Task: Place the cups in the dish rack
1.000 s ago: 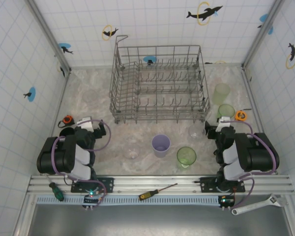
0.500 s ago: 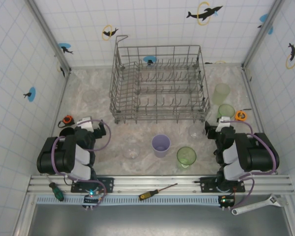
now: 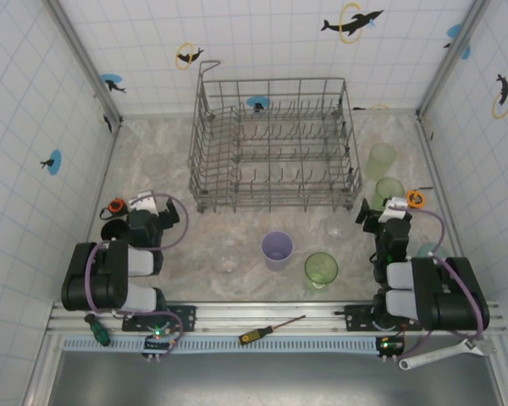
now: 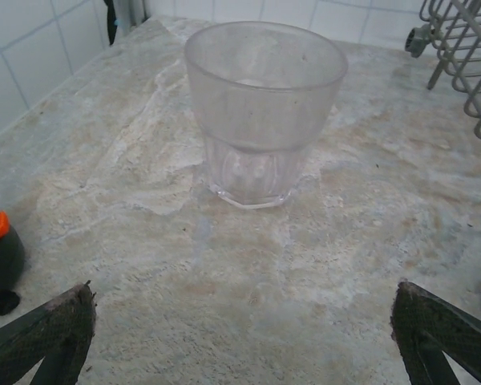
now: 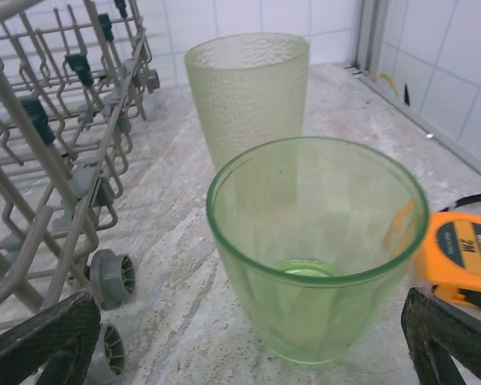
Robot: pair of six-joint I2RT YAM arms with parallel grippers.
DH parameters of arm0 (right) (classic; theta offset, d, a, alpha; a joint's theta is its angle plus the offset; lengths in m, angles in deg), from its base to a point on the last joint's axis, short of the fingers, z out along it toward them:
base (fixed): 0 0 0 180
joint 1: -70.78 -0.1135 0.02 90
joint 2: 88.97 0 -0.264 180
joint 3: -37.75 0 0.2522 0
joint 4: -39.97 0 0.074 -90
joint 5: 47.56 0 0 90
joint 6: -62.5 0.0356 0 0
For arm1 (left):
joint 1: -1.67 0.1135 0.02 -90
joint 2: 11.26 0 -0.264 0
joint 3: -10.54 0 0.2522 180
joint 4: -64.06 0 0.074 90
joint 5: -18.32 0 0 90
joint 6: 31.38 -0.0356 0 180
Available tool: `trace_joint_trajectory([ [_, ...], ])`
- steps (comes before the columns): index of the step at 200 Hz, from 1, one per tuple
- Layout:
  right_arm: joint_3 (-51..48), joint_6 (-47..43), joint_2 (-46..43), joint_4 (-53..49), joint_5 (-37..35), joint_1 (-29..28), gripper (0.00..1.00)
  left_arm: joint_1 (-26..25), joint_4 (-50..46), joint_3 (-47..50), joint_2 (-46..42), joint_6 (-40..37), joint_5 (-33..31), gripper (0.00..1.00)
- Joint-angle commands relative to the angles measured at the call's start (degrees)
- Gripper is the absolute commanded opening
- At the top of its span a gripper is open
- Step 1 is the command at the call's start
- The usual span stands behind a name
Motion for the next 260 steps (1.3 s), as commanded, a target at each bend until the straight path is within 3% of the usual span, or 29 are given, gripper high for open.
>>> trace_joint_trajectory([
  [1,-0.9,1.3,-5.5,-8.4,-3.0,-0.4,1.0,-2.0,-6.8,-0.7,-2.0,1.4,-6.1,0.98],
  [28,1.4,1.1,-12.7,-18.2,-4.2,-1.1,1.0,-4.4,-10.7,-1.6,-5.7,2.6,-10.1,0.98],
  [72,8.0,4.3,-22.0,-34.4,-10.0,-1.9,1.0,-4.7,-20.8,-7.2,-8.9,8.3,-10.0,0.97],
  [140,21.0,9.5,-24.2,-54.1,-7.0,-2.4,1.0,-5.0,-37.0,-13.8,-19.8,17.5,-16.6,0.98],
  [222,35.0,12.5,-24.3,-73.6,0.9,-4.1,1.0,-5.2,-57.3,-21.6,-32.4,21.9,-4.7,0.98],
  [260,40.4,13.0,-23.7,-83.7,4.0,-6.6,1.0,-5.2,-62.1,-25.0,-34.9,22.1,6.6,0.98],
])
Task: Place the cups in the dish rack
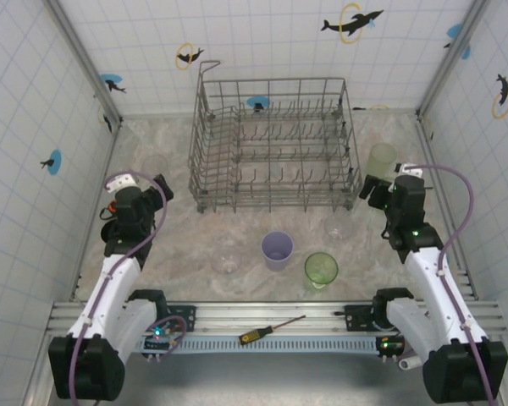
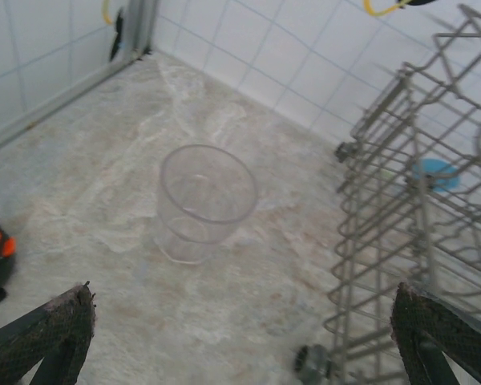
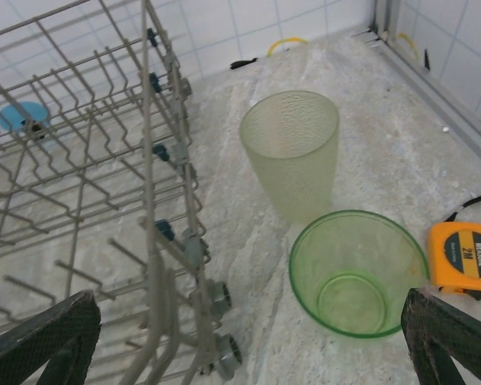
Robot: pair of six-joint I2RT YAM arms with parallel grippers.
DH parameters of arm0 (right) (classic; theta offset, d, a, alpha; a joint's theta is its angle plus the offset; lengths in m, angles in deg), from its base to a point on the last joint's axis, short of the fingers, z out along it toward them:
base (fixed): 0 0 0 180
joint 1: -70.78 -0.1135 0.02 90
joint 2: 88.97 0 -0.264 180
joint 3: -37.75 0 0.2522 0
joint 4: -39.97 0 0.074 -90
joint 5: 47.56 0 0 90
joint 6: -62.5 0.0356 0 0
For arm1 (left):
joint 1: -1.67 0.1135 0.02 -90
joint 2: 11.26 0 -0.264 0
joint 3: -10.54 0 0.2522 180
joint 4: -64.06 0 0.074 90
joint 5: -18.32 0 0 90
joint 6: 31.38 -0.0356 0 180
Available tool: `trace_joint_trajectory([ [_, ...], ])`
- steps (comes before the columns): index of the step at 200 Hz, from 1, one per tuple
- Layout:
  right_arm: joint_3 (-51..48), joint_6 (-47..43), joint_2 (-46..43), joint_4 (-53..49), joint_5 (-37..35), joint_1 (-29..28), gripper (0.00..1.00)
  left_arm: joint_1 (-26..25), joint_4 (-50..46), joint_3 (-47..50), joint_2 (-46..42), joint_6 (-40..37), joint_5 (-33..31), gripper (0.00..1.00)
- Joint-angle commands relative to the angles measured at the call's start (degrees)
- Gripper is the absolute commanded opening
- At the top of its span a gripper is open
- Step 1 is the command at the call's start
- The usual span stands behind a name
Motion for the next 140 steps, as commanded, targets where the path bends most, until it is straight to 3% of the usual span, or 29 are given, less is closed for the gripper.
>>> trace_joint_trajectory([
  [1,4.2,0.9,-0.2,-9.6,2.9,-2.0,1.0,-0.3,-6.5,-3.4,-1.3,1.2,8.8,0.98],
  [30,6.5,2.9,0.1,-14.0,-1.4,-7.0,1.0,-0.4,-8.1,-4.9,-1.6,0.1,17.8,0.98],
  [71,8.7,6.3,3.0,-18.4,-5.3,-15.9,1.0,-0.4,-8.2,-4.8,-2.6,-1.1,23.7,0.98],
  [107,11.4,9.2,7.7,-23.2,-8.9,-23.3,1.0,-0.4,-8.9,-4.4,-3.7,-1.7,25.6,0.98],
  [140,8.3,10.1,7.3,-21.7,-7.0,-25.3,1.0,-0.4,-10.5,-3.4,-6.3,-2.9,24.7,0.98],
])
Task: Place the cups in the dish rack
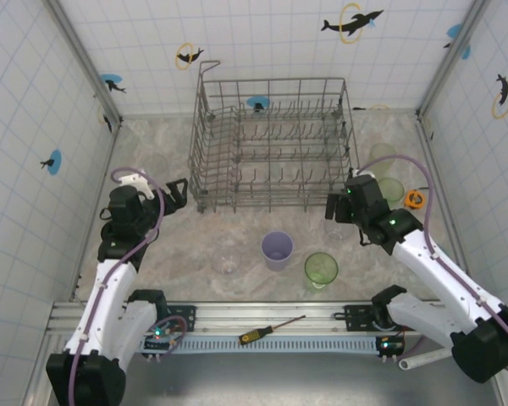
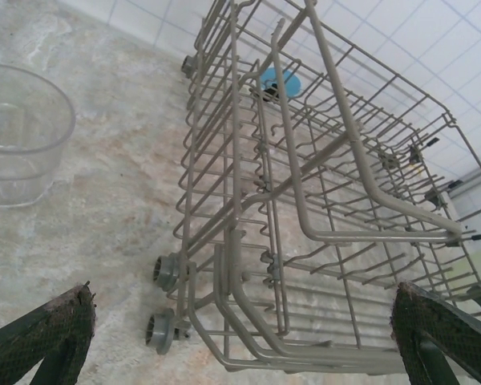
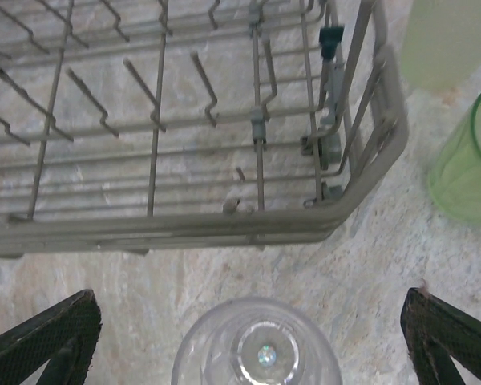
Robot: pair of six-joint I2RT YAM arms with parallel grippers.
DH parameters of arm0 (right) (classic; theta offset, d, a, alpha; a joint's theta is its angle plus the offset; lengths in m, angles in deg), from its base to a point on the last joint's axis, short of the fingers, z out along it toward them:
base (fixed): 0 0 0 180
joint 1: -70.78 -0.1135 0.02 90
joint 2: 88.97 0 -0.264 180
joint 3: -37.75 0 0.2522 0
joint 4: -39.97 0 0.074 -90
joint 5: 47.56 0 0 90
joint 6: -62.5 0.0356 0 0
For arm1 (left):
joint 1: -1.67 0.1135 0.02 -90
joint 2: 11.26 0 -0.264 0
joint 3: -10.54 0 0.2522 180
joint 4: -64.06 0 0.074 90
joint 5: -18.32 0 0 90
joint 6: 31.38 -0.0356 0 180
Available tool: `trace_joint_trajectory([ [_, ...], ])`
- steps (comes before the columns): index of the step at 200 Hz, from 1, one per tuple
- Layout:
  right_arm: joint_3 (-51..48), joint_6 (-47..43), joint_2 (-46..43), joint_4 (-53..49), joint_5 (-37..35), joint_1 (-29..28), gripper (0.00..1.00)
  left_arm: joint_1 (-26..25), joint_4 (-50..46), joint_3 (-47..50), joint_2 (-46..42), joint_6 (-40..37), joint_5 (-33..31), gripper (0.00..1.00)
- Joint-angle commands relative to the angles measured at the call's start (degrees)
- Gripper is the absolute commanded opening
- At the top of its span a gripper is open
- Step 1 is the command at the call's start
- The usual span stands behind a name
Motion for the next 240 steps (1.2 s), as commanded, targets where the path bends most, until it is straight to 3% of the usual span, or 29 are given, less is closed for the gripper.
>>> trace_joint_trajectory([
  [1,-1.0,2.0,-0.9,-1.0,-0.4,-1.0,1.0,-0.4,-1.9,0.2,-2.3,-2.7,1.1,0.98],
  [28,-2.6,1.1,-0.8,-2.0,-0.5,-1.1,1.0,-0.3,-1.5,1.5,-3.9,-3.9,-2.3,0.98],
  [81,-0.6,-1.6,1.0,-5.8,-5.1,-0.1,1.0,-0.4,1.8,1.9,-2.0,-3.3,-2.8,0.98],
  [106,2.1,-3.4,1.2,-6.2,-6.3,4.8,1.0,-0.3,1.8,1.5,-0.9,-3.2,-2.3,0.98],
  [151,6.4,-9.0,3.6,-3.9,0.4,19.5,1.0,-0.4,1.7,1.8,-1.0,-3.9,-3.8,0.98],
  [240,9.0,-12.2,17.4,0.7,5.0,27.1,0.96,-0.4,-1.6,-1.4,0.0,-8.9,-7.2,0.98],
])
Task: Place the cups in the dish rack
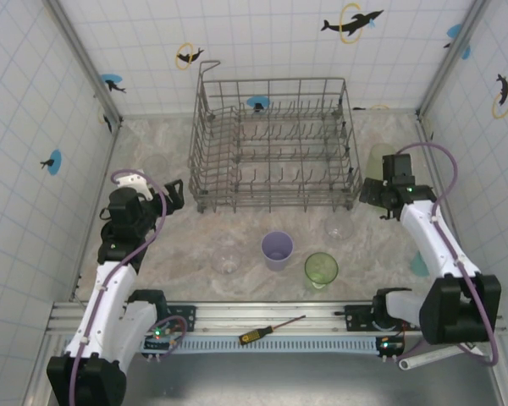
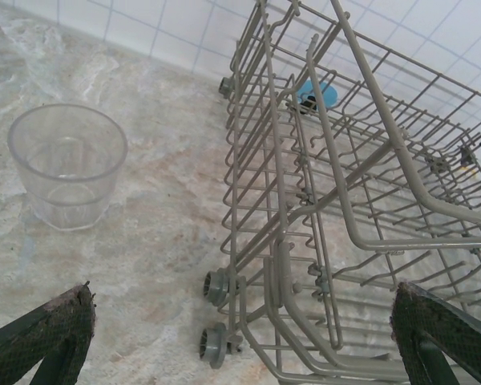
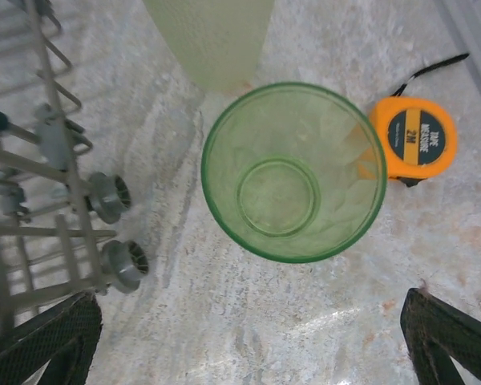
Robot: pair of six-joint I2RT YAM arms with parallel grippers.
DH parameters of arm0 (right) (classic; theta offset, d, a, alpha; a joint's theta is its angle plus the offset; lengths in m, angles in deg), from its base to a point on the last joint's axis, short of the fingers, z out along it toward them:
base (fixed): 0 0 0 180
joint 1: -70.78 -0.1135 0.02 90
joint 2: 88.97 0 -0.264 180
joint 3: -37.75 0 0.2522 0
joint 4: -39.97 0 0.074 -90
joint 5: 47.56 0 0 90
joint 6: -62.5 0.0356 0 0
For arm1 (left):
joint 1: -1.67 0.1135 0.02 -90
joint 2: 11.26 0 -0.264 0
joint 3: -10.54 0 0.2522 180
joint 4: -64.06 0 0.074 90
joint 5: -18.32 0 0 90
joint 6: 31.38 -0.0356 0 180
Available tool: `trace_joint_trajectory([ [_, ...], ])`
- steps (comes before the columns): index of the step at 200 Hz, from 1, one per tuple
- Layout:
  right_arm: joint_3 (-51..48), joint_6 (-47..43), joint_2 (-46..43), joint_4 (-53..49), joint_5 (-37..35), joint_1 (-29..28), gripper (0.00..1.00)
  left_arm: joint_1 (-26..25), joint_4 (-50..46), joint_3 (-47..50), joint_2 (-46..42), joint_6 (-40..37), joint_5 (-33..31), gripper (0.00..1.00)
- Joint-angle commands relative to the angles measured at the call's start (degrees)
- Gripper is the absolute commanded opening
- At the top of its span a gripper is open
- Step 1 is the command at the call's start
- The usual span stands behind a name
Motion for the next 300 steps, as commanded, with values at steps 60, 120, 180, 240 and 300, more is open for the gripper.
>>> trace_joint_trajectory([
  [60,5.4,-3.0,9.0,3.5,2.8,2.5,0.8,-0.3,-2.9,-1.9,1.4,-3.6,-0.2,0.98],
  [120,8.1,-3.9,13.5,3.7,4.3,3.5,0.59,-0.4,-3.0,-2.7,1.6,-3.8,0.0,0.98],
  [180,9.7,-4.2,17.0,2.0,5.2,3.5,0.41,-0.4,-5.1,-4.8,2.2,-6.3,-3.1,0.98],
  [240,10.3,-3.0,16.9,0.6,4.7,3.6,0.0,-0.3,-4.5,-4.8,3.5,-3.2,-1.1,0.98],
  [300,10.2,-2.1,10.4,-1.7,5.4,3.5,0.0,-0.4,-5.8,-7.5,3.5,-1.3,0.2,0.98],
])
